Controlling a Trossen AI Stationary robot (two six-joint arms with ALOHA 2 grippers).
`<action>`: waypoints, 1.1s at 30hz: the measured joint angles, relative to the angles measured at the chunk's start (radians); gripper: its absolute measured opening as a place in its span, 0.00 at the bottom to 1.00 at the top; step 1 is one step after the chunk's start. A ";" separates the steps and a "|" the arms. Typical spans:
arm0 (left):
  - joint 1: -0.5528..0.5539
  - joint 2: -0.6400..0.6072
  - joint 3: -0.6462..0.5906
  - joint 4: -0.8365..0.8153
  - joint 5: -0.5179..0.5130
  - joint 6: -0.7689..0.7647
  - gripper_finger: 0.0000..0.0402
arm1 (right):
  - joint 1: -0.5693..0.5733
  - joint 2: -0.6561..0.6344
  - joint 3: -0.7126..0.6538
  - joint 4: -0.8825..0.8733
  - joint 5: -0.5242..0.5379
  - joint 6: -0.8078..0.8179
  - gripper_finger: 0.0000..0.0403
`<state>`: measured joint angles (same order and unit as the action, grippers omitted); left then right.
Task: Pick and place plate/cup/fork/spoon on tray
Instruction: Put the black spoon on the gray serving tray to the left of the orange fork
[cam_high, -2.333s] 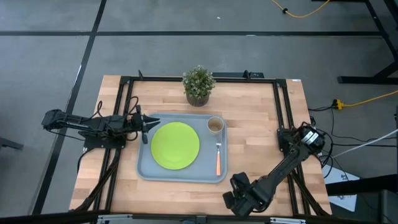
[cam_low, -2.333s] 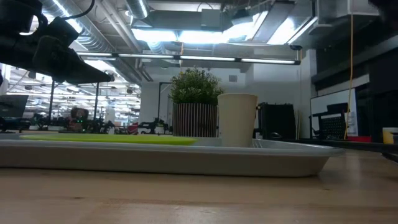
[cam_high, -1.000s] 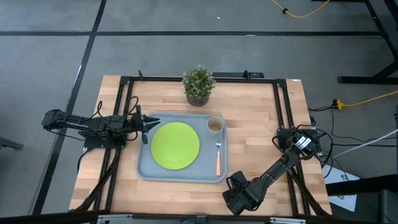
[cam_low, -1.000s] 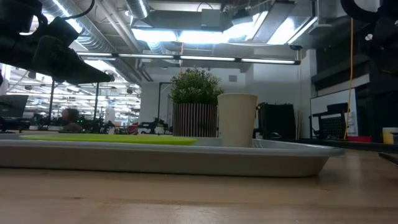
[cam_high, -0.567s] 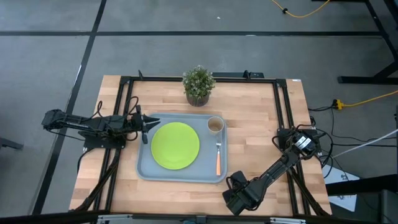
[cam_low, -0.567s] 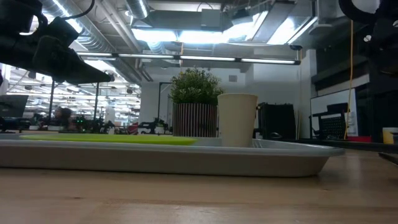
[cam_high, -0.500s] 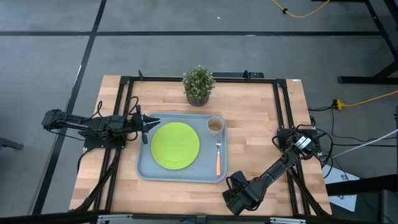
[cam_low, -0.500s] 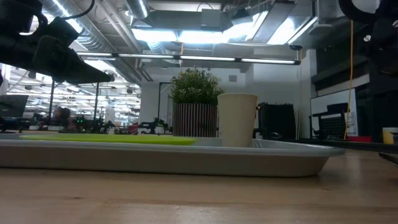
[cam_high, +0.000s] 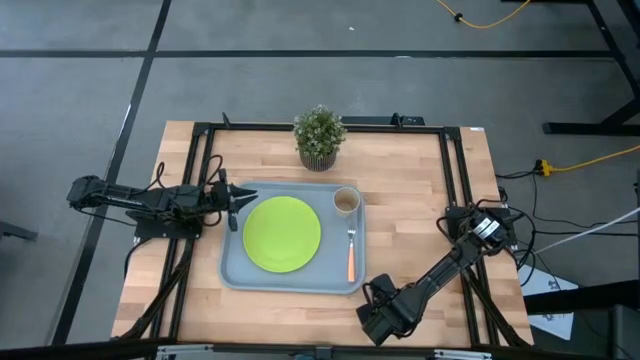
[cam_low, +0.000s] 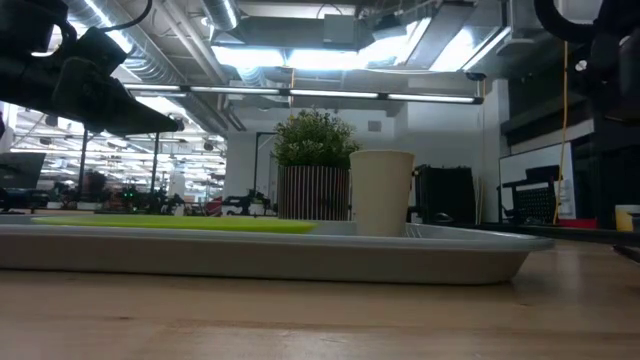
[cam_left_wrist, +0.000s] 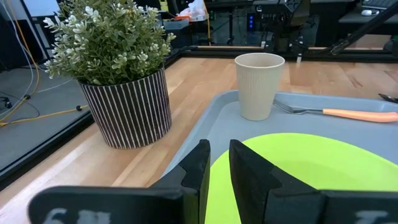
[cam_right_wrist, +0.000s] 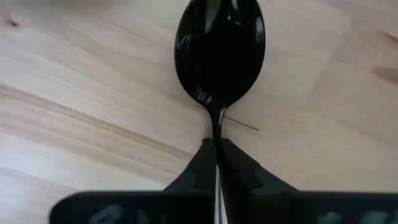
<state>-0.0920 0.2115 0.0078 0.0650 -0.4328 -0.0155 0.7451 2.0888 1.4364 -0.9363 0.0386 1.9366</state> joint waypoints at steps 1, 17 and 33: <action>0.000 0.000 0.000 0.000 0.000 0.000 0.13 | -0.001 0.000 0.000 0.000 0.000 0.001 0.02; 0.000 0.000 0.000 0.000 0.000 0.000 0.13 | -0.002 0.005 0.026 -0.028 0.020 0.046 0.00; 0.000 0.000 0.000 0.000 0.000 0.000 0.13 | -0.004 -0.050 0.029 -0.053 0.108 0.075 0.00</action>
<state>-0.0918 0.2119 0.0078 0.0650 -0.4332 -0.0155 0.7414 2.0389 1.4651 -0.9894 0.1461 2.0115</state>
